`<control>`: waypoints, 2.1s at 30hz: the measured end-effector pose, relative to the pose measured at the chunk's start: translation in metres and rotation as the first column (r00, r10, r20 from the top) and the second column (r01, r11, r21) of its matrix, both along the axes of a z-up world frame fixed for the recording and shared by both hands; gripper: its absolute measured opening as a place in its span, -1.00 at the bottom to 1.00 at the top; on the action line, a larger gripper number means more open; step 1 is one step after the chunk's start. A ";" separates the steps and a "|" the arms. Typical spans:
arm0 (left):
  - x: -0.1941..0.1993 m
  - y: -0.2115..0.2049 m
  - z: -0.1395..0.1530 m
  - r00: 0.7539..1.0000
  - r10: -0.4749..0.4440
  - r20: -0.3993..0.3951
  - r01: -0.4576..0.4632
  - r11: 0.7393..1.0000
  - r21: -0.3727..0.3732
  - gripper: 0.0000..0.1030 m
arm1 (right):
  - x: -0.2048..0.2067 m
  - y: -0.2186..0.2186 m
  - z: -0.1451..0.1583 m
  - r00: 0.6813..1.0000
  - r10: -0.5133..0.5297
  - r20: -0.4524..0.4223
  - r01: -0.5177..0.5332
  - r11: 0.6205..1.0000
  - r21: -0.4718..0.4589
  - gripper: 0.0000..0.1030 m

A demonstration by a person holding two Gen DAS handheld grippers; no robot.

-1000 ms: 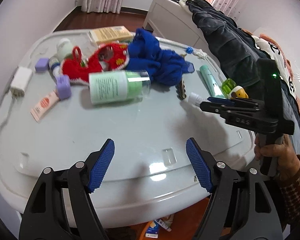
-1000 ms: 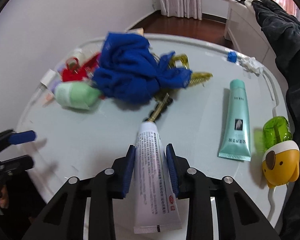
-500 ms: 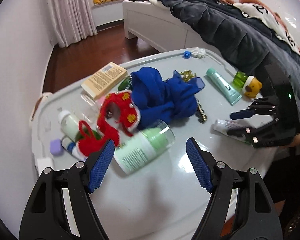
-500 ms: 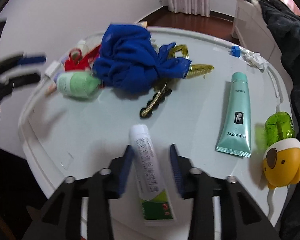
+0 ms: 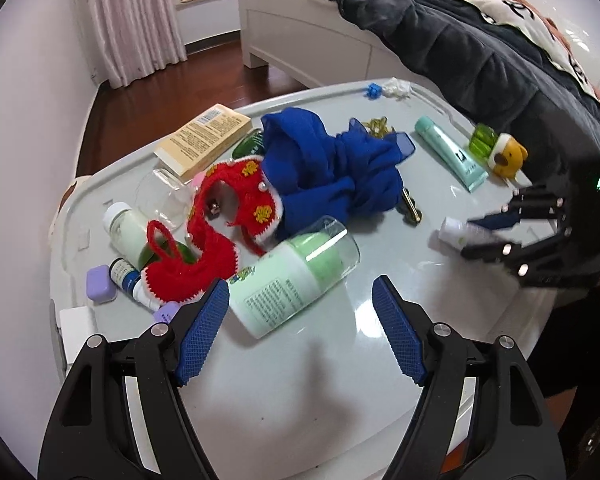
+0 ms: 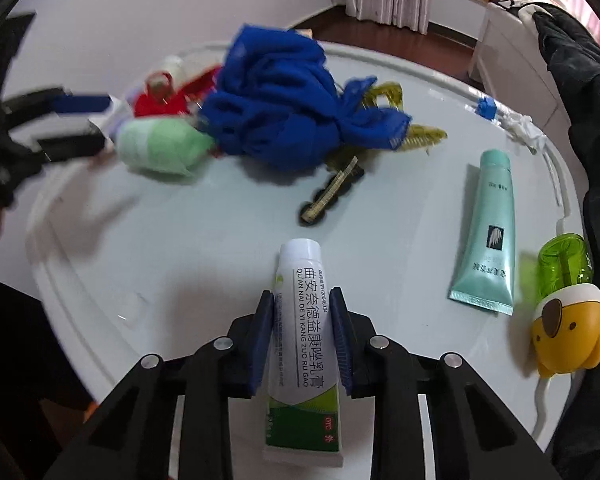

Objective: Collect trash
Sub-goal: 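Grasp the green-white cream jar with the left gripper while the right holds the ointment tube, then drop the cream jar from the left gripper into the bucket while the right drops the ointment tube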

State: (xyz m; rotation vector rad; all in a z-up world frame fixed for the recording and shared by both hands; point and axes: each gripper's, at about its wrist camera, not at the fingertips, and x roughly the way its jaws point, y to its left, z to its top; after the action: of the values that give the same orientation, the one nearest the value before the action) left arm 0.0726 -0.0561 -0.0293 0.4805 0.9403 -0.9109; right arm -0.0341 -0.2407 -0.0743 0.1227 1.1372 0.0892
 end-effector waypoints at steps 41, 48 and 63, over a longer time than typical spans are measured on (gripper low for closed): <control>-0.072 0.003 -0.006 0.992 0.103 -0.079 -0.098 0.993 0.066 -0.10 | -0.026 -0.012 0.048 0.992 -0.027 0.122 0.016 0.995 0.094 -0.44; -0.141 0.028 0.006 0.990 0.088 -0.110 -0.084 0.995 0.045 -0.10 | -0.087 0.020 0.058 0.986 -0.064 0.151 0.040 0.986 0.160 -0.44; -0.253 0.053 -0.069 0.946 0.095 -0.311 -0.040 0.983 0.177 -0.10 | -0.194 0.106 -0.045 0.981 -0.053 -0.187 0.095 0.970 0.222 -0.43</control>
State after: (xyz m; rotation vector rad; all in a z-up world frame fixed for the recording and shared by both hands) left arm -0.1806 -0.0029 -0.0983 0.4484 1.3290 -0.8646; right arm -0.2279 -0.1351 -0.1198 0.3864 1.2990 0.1460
